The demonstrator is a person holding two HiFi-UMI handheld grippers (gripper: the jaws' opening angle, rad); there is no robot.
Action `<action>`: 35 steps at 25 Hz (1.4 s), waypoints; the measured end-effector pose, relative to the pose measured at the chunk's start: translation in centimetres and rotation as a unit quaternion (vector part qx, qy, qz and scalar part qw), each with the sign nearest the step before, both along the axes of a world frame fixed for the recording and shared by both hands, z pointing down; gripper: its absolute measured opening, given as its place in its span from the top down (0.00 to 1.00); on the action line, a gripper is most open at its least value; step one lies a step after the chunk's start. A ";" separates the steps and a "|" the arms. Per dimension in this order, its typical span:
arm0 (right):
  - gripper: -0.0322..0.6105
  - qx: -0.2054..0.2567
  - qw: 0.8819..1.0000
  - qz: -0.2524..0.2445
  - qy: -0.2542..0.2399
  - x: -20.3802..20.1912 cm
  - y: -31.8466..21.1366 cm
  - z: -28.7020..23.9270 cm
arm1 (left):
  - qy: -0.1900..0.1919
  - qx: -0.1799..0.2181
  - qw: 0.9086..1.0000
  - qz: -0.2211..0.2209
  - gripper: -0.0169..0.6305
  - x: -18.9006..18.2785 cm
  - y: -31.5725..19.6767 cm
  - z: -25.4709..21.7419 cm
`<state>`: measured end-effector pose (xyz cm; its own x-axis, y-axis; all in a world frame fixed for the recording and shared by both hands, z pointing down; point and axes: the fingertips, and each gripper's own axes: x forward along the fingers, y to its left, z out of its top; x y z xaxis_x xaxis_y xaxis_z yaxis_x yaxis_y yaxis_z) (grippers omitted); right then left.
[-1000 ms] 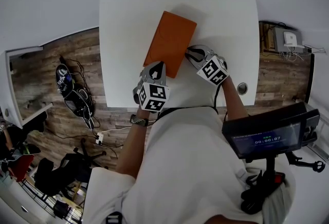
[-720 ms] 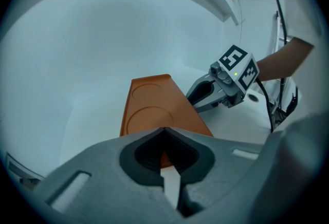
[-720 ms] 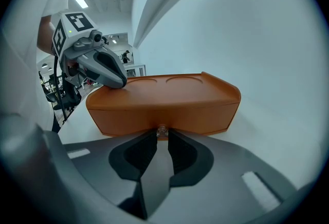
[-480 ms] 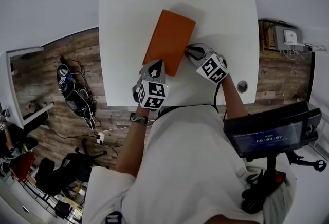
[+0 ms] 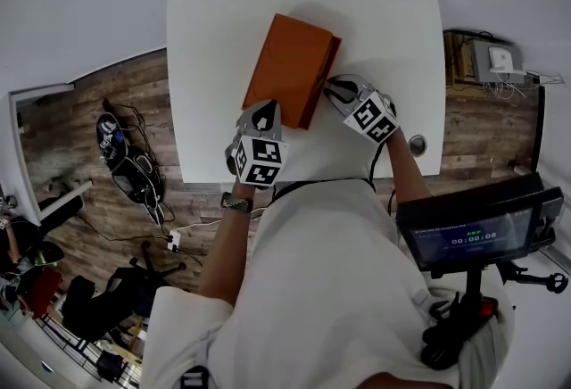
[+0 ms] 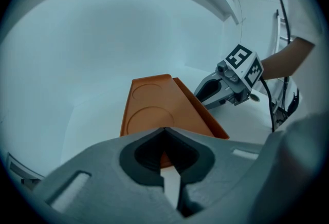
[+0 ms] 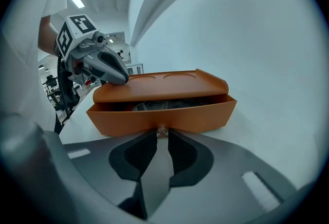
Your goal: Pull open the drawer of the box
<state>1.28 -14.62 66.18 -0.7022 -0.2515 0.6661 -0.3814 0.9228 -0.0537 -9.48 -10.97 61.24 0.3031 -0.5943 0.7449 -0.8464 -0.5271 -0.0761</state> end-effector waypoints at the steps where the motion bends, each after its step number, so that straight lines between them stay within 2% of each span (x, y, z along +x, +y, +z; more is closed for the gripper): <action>1: 0.84 -0.002 1.000 0.001 -0.001 0.1 0.0 0.1 | 0.000 0.000 1.000 0.000 0.96 0.0 -0.1 0.0; 26: 0.84 -0.012 0.999 0.029 0.011 3.4 0.5 1.0 | -0.004 0.004 1.000 -0.010 0.97 -0.5 -1.2 0.8; 35: 0.84 -0.014 0.999 0.032 0.014 3.8 0.8 1.3 | 0.010 0.008 1.000 -0.018 0.97 -0.4 -1.8 1.1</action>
